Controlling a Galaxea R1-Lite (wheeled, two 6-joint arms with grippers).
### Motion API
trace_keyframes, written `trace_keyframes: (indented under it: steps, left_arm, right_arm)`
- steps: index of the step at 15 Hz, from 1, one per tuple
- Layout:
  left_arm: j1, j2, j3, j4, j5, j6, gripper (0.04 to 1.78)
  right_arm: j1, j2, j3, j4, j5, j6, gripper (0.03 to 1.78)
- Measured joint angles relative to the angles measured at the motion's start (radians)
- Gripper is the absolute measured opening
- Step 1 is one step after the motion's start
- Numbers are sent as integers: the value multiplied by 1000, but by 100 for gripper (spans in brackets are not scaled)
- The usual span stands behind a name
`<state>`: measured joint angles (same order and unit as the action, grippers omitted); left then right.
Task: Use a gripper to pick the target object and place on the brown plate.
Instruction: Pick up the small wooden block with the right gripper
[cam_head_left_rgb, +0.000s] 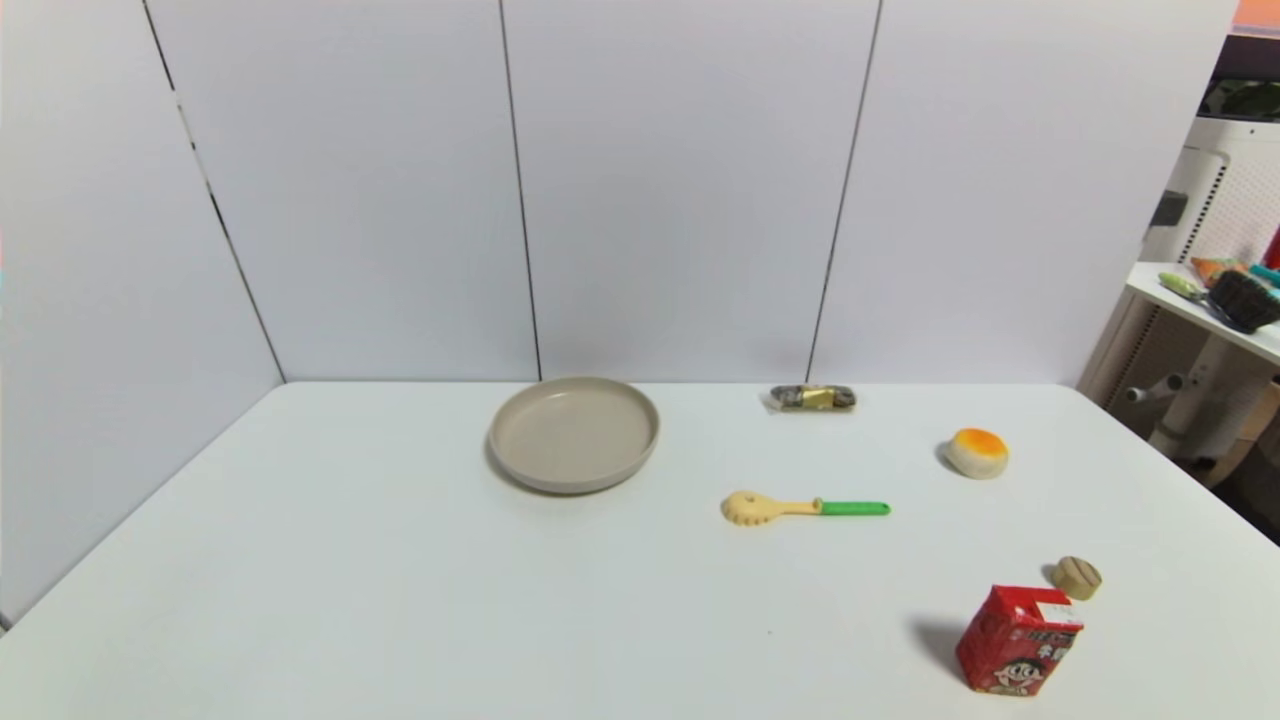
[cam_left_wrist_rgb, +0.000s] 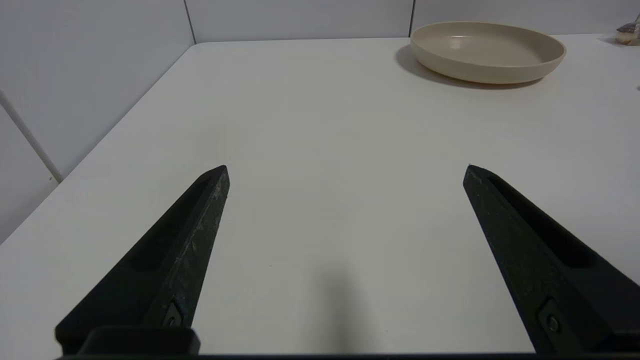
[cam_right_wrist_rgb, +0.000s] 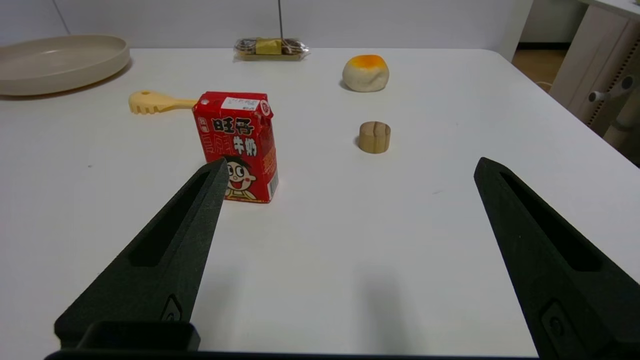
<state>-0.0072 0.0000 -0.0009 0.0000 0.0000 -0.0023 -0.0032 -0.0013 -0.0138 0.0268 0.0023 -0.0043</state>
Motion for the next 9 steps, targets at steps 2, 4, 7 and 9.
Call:
trace_keyframes:
  steps: [2,4,7,9]
  left_arm:
    - [0,0,0,0,0,0,169]
    - [0,0,0,0,0,0,169]
    - [0,0,0,0,0,0,169]
    - [0,0,0,0,0,0,169]
  right_arm:
    - [0,21,-11,4,-2,0,169]
    - [-1,106,-71,6,-1,1,169]
    - [-16,348,-216,11,-3,10,169]
    - [-39,535,-330,21,-4,20,169]
